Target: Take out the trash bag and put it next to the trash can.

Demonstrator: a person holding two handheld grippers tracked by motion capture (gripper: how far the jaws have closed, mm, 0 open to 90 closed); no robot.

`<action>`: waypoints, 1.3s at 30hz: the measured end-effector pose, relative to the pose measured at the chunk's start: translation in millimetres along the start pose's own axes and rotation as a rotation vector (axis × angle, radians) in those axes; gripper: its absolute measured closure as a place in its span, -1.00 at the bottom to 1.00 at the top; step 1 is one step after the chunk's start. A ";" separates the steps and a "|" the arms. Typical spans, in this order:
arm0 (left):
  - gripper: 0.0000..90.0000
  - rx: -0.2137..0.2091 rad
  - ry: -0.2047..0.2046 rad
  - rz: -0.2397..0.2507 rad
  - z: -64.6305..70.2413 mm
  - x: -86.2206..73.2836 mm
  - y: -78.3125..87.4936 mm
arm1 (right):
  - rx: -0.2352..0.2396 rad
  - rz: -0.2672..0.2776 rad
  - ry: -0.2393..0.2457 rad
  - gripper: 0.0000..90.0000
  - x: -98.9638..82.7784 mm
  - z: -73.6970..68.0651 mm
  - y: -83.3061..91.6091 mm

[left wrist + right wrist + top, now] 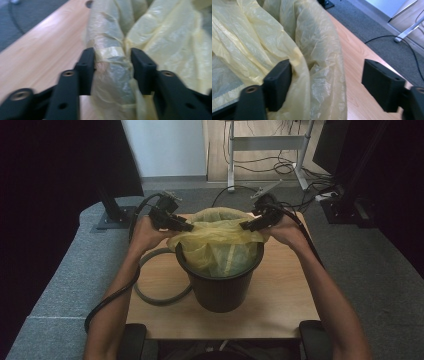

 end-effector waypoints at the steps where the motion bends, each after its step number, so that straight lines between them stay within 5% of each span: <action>1: 0.47 -0.004 -0.005 0.004 1.4 -0.1 -0.6 | 0.013 -0.008 0.004 -0.06 -1.2 -0.7 -1.8; 4: 0.57 0.054 -0.019 0.013 7.3 4.5 1.3 | 0.031 -0.007 0.021 0.33 -2.1 -2.3 -3.4; 8: 0.65 0.092 -0.039 0.055 14.8 12.3 9.1 | -0.024 0.073 0.084 0.66 5.9 -6.6 5.0; 12: 0.87 0.059 -0.070 0.110 24.3 17.3 17.9 | -0.019 0.156 0.113 0.86 15.3 -12.1 17.5; 14: 0.94 0.045 -0.077 0.119 26.7 18.1 19.7 | -0.001 0.166 0.112 0.88 16.6 -13.3 20.1; 20: 0.95 -0.051 -0.128 0.159 41.0 21.8 23.2 | 0.156 0.193 0.054 0.91 17.5 -19.1 26.0; 26: 0.89 -0.114 -0.198 0.137 58.9 28.4 5.8 | 0.243 0.210 0.052 0.93 21.4 -32.4 22.0; 39: 0.35 -0.164 -0.284 0.098 77.6 39.1 -22.1 | 0.313 0.230 0.097 0.94 37.4 -55.3 17.8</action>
Point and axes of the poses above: each handheld gripper's, and its own axes: y roughly backward along the jaws, x roughly out of its top, z roughly to its right, the point moved 3 cm from there along -y, roughly forward along the jaws, and after that the axes turned 6 degrees about -x, right-handed, at the moved point
